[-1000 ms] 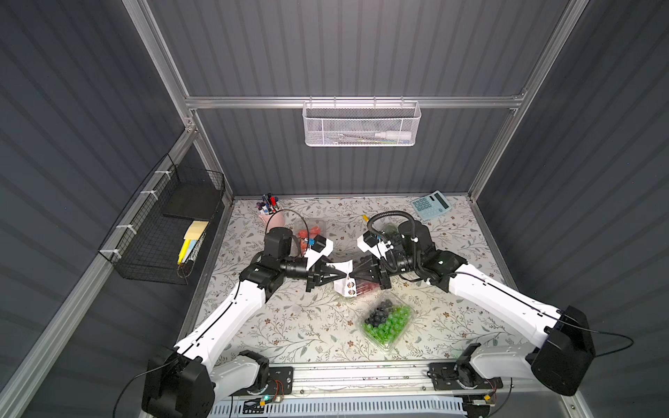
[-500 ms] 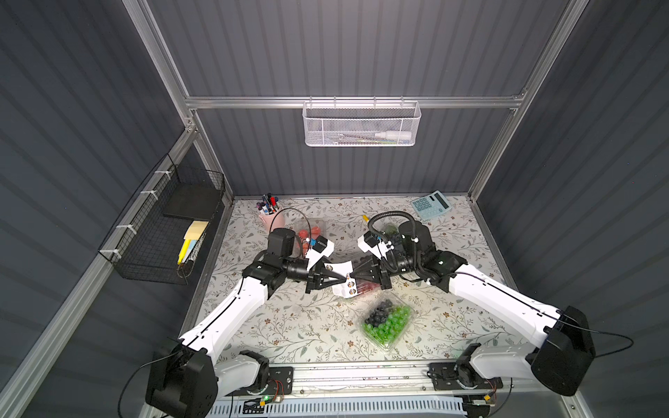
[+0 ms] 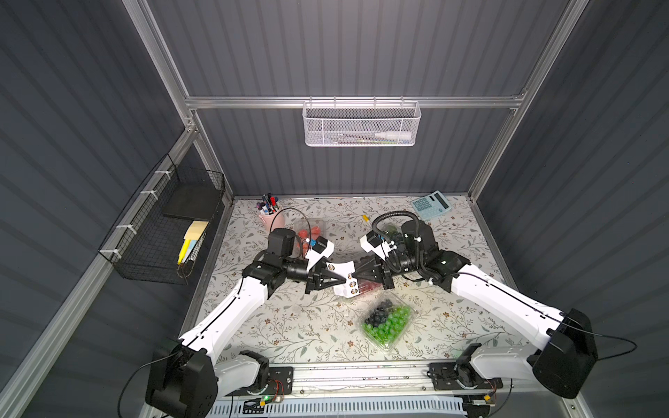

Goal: Label fruit boxes
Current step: Adjust the label sticker.

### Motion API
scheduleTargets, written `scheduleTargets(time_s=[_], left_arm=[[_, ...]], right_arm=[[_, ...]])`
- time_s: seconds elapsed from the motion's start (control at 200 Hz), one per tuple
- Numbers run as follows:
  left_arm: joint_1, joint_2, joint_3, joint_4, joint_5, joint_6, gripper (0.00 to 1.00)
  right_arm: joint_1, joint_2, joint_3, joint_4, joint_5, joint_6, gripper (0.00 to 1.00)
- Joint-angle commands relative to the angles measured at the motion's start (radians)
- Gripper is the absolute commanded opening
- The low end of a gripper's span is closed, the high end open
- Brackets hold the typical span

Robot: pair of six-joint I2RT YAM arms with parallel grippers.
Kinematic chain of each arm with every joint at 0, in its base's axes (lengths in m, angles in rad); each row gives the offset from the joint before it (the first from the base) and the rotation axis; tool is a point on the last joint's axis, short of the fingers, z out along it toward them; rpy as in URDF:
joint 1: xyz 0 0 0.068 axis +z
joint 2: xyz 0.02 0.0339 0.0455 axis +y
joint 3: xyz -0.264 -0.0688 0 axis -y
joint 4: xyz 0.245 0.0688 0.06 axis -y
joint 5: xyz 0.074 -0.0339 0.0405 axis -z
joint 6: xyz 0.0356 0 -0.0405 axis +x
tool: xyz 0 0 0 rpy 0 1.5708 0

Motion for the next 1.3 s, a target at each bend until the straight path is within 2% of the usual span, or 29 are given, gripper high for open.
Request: scheduleTargets(time_s=[0.0,0.08,0.165,0.49,0.59,0.825,1.001,1.181,1.291], left_arm=[[-0.007,-0.009,0.032,-0.011,0.009,0.005,0.21],[-0.007,-0.010,0.033,0.004,0.018,-0.006,0.30],[-0.008,-0.011,0.034,0.012,0.020,-0.011,0.30],[-0.010,-0.004,0.032,0.004,0.033,-0.007,0.02],[-0.011,-0.004,0.033,0.014,0.026,-0.008,0.02],[-0.023,0.013,0.047,0.015,0.026,-0.007,0.02],[-0.029,0.011,0.049,0.015,0.030,-0.006,0.02],[-0.031,0.005,0.048,0.016,0.017,-0.008,0.02],[-0.031,-0.003,0.045,0.017,-0.001,-0.015,0.02]], right_arm=[[-0.004,-0.011,0.004,-0.016,-0.036,-0.028,0.00],[-0.005,-0.004,0.008,-0.022,-0.050,-0.031,0.00],[-0.005,0.006,0.016,-0.036,-0.056,-0.036,0.00],[-0.005,0.025,0.029,-0.040,-0.081,-0.039,0.00],[-0.003,0.040,0.030,-0.032,-0.131,-0.038,0.00],[-0.003,0.058,0.032,-0.009,-0.139,-0.028,0.00],[-0.004,0.067,0.027,-0.021,-0.086,-0.040,0.00],[-0.004,0.072,0.027,-0.016,-0.085,-0.035,0.00],[-0.005,0.055,0.021,-0.019,-0.025,-0.031,0.00]])
